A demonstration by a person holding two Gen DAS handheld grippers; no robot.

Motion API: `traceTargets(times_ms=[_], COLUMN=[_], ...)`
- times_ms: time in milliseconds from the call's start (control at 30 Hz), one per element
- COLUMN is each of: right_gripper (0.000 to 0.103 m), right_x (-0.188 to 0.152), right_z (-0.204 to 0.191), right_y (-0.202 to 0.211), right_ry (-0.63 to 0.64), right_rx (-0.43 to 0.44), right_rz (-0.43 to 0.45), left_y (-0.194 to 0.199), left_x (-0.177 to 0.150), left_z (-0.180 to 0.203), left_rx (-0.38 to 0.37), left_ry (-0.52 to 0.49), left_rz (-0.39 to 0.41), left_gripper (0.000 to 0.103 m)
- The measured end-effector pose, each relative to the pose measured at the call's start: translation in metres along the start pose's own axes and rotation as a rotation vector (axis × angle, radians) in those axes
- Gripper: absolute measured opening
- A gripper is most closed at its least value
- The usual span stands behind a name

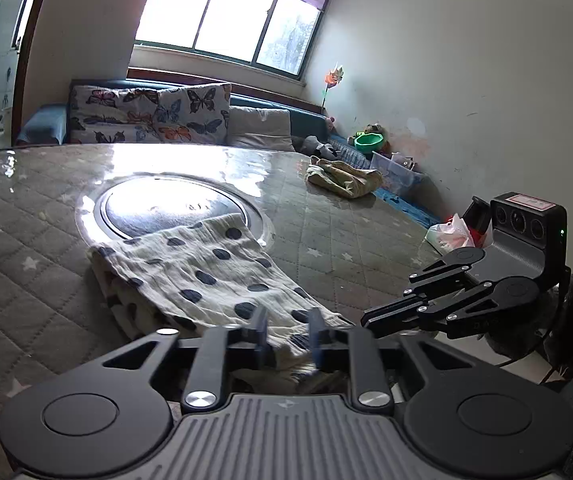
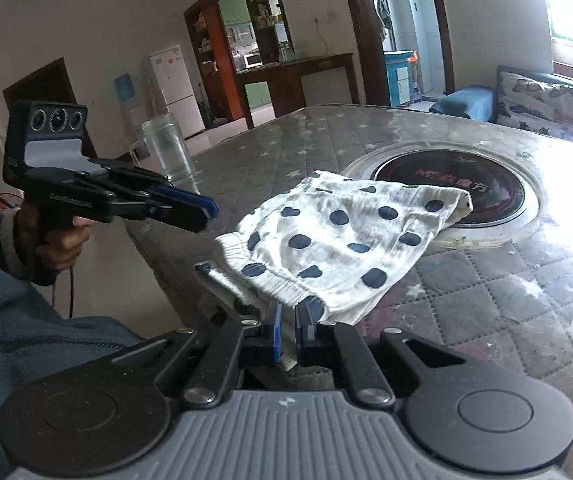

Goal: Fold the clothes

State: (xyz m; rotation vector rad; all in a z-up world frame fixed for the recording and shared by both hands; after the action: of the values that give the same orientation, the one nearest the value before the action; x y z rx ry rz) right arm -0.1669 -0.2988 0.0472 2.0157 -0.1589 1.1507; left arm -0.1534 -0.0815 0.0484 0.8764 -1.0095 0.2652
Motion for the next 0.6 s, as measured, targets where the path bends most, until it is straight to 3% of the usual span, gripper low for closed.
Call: traceTargets(times_ms=[133,300,367,433,600], right_gripper=[0.017,0.017,0.018,0.021,0.022], right_x=[-0.004,-0.007,-0.008,-0.009,-0.008], right_z=[0.008,0.016,0.016,0.014,0.014], right_y=[-0.004,-0.014,-0.016,-0.016,-0.016], right_ry=[-0.022,-0.059,-0.056,-0.054,-0.059], right_rx=[-0.018,-0.014,-0.008,-0.001,0.008], right_rz=[-0.014,-0.021,-0.032,-0.035,-0.023], left_y=[-0.006,-0.018,-0.023,-0.025,-0.028], left_x=[-0.005,-0.013,-0.016,-0.018,-0.018], left_z=[-0.003,-0.006,-0.007,-0.007,-0.01], left_rx=[0.02,0.044,0.046,0.041,0.031], left_ry=[0.007,0.025,0.028,0.035,0.073], left_rz=[-0.031,-0.084,-0.103,-0.111,-0.119], left_gripper=[0.041,0.041,0.038,0.025,0.011])
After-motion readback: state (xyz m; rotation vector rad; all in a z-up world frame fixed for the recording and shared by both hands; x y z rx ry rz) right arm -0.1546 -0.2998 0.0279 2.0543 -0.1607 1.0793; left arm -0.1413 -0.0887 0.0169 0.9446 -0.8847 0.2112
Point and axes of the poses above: each gripper's, at about its wrist camera, not at the fingertips, and y roughly against the way its jaws point, z to its right, x to its top, the point moved 7 cm from there along -y, roughly the way its jaws point, and after that the axes turned 5 degrees about x, right-handed, at the moved point
